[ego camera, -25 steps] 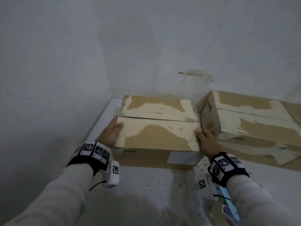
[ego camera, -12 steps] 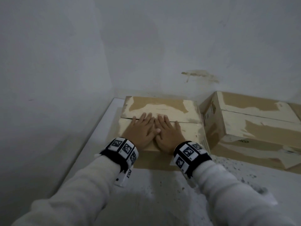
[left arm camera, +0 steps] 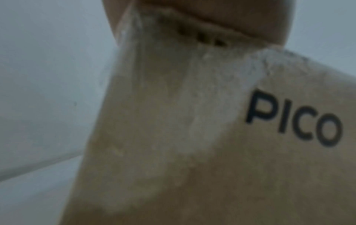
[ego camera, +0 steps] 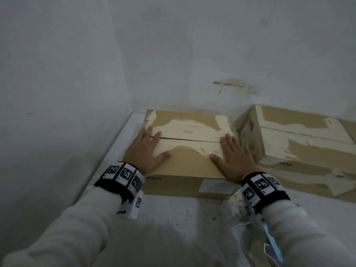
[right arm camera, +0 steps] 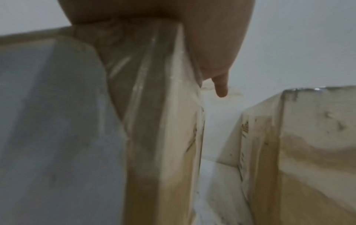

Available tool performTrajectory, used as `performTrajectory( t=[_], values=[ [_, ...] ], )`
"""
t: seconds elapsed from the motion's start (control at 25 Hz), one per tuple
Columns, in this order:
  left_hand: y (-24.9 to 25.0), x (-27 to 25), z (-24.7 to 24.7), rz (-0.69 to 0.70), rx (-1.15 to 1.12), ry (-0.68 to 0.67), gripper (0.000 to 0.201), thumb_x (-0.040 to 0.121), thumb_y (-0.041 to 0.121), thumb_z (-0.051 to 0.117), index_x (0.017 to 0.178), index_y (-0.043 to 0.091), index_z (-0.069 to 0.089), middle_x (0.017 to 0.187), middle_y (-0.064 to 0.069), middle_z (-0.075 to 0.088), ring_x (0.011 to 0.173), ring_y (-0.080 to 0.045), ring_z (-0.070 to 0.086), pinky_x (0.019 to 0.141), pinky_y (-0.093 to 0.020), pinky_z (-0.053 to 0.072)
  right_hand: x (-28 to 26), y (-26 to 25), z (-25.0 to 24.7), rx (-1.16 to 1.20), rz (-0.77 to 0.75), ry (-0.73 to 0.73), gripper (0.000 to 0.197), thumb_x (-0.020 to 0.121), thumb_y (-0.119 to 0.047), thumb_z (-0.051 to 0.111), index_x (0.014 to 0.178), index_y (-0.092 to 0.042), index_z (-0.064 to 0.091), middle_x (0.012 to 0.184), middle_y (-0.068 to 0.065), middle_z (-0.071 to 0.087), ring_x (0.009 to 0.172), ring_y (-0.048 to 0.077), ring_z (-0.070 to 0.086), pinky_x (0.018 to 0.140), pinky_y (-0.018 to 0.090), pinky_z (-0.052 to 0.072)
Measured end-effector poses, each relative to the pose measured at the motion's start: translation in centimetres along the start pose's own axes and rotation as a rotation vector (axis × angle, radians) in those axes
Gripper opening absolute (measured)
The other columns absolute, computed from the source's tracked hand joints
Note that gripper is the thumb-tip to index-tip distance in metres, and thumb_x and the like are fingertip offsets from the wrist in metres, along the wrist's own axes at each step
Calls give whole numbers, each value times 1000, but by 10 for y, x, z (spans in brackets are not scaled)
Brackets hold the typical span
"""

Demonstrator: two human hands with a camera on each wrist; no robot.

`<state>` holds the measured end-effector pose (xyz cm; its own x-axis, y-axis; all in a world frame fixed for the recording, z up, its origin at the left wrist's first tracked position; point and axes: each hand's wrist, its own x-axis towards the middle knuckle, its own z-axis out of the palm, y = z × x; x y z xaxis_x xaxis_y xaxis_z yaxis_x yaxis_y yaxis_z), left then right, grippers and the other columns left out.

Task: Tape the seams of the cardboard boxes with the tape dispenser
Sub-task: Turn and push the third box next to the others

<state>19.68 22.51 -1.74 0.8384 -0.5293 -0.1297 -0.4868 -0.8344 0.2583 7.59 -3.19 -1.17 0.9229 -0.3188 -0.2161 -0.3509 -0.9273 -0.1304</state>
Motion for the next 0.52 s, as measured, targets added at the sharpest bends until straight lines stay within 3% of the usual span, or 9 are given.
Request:
performTrajectory(
  t=[0.2,0.36,0.52],
  values=[
    [5,-5,-6,-24,-203,27,92,78,73,37,151,21,15,160,0,-4,147,-16,-7,119,-38,9,-1,5,3,223,-51,87,77,91,-60,32,150,-17,8,161,1,-1,147,15,-3,119,36,6],
    [4,-13,-9,-187,-523,103,85,84,52,57,150,18,16,159,-2,4,147,-19,8,118,-37,16,-8,6,3,303,-23,196,73,88,-56,45,146,-18,22,159,4,10,146,22,10,117,40,17],
    [5,-14,-9,-232,-671,63,93,86,44,60,151,13,2,159,-3,11,146,-20,16,117,-35,17,-10,7,1,383,25,147,77,86,-56,50,146,-18,21,160,9,-1,147,26,5,117,38,14]
  ],
)
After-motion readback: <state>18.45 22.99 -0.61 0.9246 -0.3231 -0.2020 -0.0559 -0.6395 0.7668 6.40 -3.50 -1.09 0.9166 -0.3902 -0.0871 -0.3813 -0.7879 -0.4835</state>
